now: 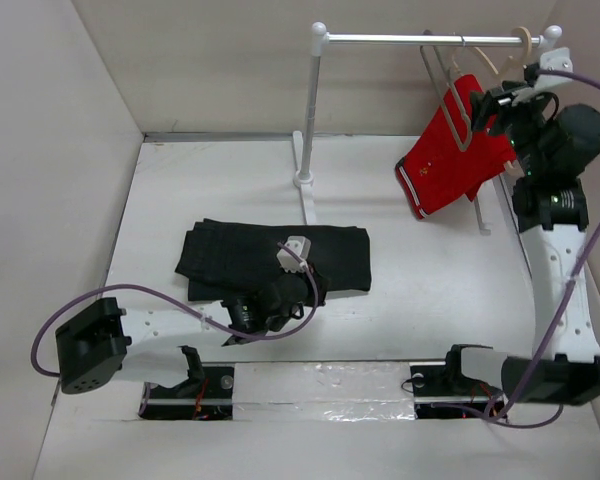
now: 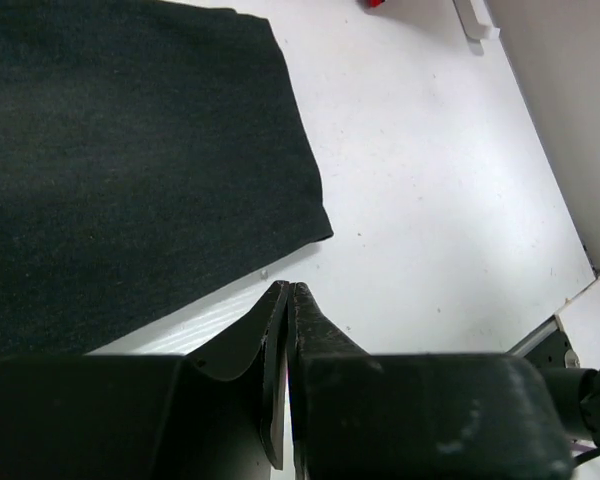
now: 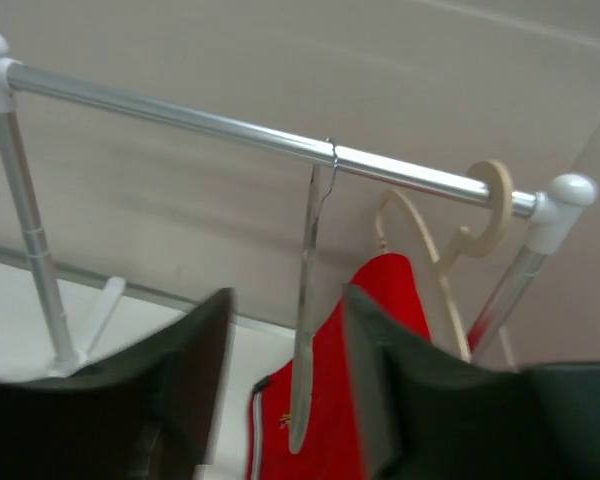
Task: Place the trousers on the hanger
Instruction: Pick up the hanger from the clothesline.
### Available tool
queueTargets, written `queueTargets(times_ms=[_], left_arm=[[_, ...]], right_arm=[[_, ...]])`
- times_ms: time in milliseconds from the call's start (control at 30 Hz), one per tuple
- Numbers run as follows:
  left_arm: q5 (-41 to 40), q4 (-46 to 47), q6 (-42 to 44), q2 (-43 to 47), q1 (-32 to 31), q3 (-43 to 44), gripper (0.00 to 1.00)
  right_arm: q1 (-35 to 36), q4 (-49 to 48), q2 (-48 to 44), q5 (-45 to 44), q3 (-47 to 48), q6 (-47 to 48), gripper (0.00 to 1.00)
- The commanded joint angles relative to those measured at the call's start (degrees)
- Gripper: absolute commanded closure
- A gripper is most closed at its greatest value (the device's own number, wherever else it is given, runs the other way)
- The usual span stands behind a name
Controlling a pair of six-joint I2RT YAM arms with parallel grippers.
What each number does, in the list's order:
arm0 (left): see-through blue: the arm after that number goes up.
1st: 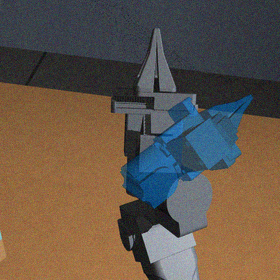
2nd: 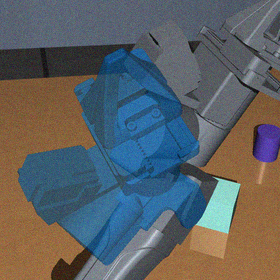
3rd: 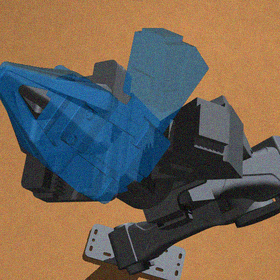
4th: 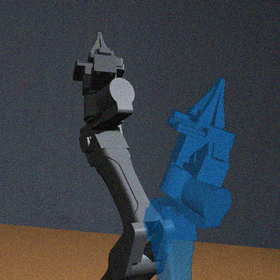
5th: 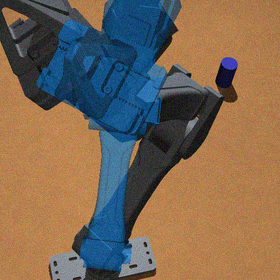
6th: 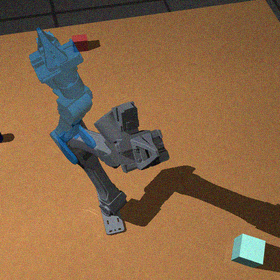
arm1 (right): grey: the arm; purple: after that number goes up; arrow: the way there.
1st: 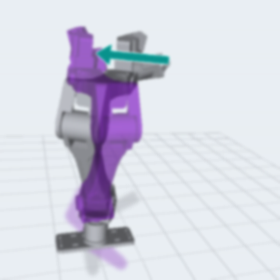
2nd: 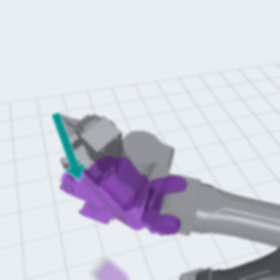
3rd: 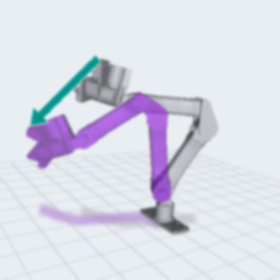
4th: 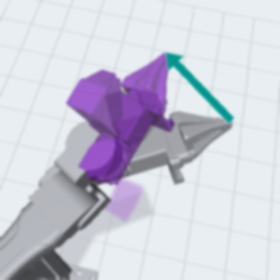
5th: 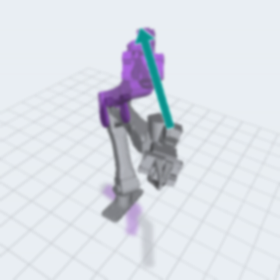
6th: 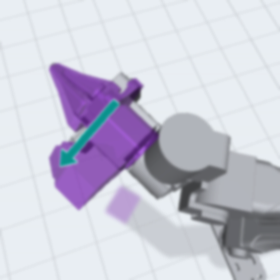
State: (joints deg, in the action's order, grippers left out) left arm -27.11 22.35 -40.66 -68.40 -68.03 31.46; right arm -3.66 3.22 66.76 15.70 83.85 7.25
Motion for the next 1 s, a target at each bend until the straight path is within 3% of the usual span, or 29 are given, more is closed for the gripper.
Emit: queueTargets(times_ms=[0,100,267,367,633,800,900,967], left_arm=[[-3.3,-2.74,0.59,0.9,-1.05,2.81,0.99],[-3.65,-1.97,0.76,2.04,-2.1,1.5,0.94],[-1.28,0.41,2.34,5.47,-2.11,-0.79,0.78],[-0.66,1.21,2.78,6.44,-2.11,-1.84,0.68],[0.57,0.94,1.73,6.26,-2.11,-2.55,0.68],[-0.75,-0.55,0.24,6.35,-2.11,-1.85,0.68],[-2.5,-2.13,0.15,7.14,-2.11,-0.88,0.68],[-2.77,-2.05,0.41,7.49,-2.11,-0.35,0.67]], right_arm=[[-0.47,12.05,6.88,1.48,7.18,4.77,0.3],[-1.25,15.58,11.01,-1.81,11.67,6.9,0.18],[-2.58,16.74,15.15,1.17,12.48,5.85,0.23],[-2.06,15.05,16.82,1.7,10.72,4.97,0.33],[-2.58,11.28,16.65,1.08,7.47,3.13,0.74],[-1.53,12.07,17.17,1.7,7.73,3.39,0.82],[-0.21,11.81,17.09,1.43,7.73,3.48,0.97],[0.58,10.32,16.13,0.65,7.03,3.83,1.0]])
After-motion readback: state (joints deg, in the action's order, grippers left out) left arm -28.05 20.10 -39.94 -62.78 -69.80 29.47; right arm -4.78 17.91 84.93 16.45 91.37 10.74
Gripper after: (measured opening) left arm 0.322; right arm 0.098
